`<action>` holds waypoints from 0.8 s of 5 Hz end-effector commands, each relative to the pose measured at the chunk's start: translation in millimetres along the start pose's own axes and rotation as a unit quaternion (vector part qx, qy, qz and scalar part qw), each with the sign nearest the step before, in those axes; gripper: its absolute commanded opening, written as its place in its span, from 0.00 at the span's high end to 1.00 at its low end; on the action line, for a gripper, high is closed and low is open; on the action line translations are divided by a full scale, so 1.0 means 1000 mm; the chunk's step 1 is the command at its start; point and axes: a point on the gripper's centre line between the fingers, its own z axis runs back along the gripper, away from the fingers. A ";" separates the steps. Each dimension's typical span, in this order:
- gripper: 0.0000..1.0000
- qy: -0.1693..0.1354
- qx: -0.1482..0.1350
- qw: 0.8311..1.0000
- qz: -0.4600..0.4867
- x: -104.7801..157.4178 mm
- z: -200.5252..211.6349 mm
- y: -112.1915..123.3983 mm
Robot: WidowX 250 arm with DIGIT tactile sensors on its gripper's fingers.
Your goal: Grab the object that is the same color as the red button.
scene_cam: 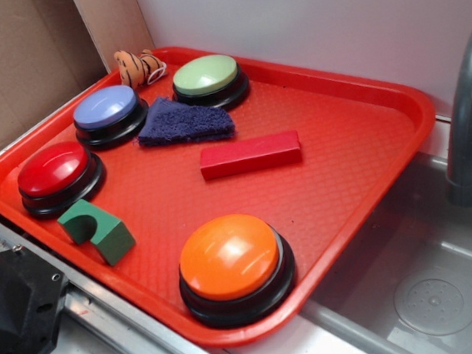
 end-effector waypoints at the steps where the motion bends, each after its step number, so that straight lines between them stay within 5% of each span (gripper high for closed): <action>1: 0.00 0.000 0.000 1.000 0.000 0.000 0.000 0.000; 3: 0.00 -0.030 -0.006 0.997 -0.073 0.033 -0.028 -0.016; 4: 0.00 -0.047 0.007 0.992 -0.121 0.071 -0.061 -0.013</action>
